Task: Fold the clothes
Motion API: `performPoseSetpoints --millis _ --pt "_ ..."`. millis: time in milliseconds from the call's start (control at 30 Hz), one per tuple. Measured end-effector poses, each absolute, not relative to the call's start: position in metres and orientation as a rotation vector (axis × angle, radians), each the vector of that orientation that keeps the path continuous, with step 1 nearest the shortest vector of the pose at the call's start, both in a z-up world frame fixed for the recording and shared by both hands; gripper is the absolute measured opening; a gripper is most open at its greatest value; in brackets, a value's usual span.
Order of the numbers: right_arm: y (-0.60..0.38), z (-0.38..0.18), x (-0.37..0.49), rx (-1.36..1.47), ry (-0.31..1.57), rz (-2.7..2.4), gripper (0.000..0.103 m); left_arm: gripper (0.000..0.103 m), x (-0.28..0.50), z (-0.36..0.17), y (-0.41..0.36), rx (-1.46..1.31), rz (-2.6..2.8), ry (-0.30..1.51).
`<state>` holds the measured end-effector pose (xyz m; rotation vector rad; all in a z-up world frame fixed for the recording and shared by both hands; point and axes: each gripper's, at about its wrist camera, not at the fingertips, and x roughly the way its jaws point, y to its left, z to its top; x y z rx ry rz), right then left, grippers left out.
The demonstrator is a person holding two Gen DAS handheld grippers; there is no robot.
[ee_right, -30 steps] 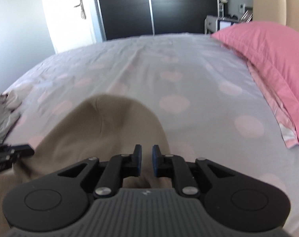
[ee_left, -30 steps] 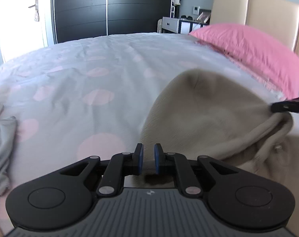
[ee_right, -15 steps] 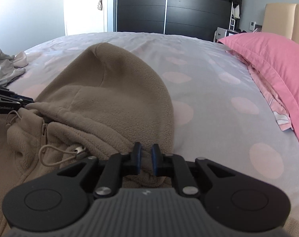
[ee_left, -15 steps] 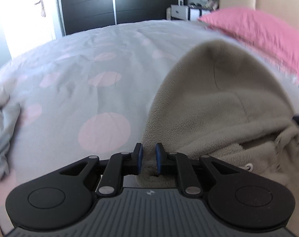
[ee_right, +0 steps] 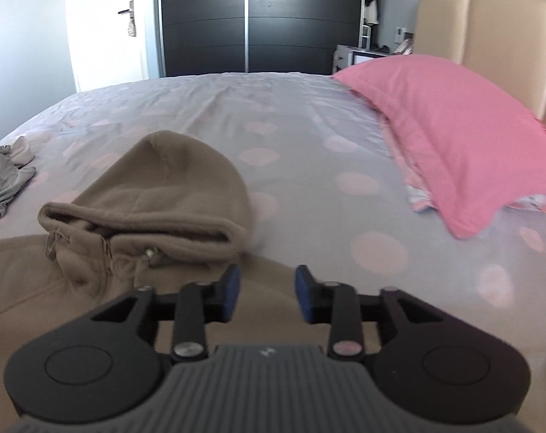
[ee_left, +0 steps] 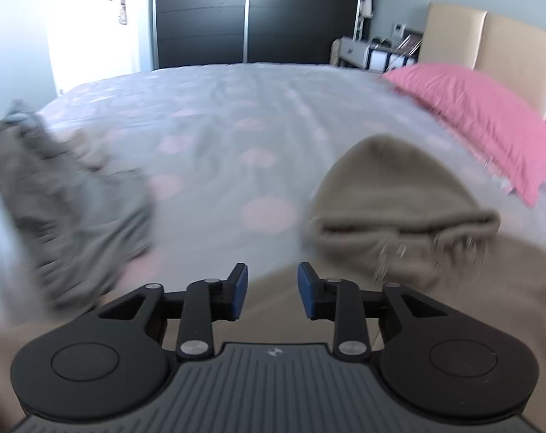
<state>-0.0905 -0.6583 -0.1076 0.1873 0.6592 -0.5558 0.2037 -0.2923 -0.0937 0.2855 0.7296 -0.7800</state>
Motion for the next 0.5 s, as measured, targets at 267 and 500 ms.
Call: performPoseSetpoints --millis 267,500 --pt "-0.679 -0.106 -0.153 0.413 0.765 -0.554 0.044 0.033 0.193 -0.075 -0.257 0.268 -0.803 0.774" --pt "-0.679 -0.094 -0.106 0.401 0.749 -0.472 0.065 0.033 0.201 -0.073 -0.291 0.254 -0.851 0.797"
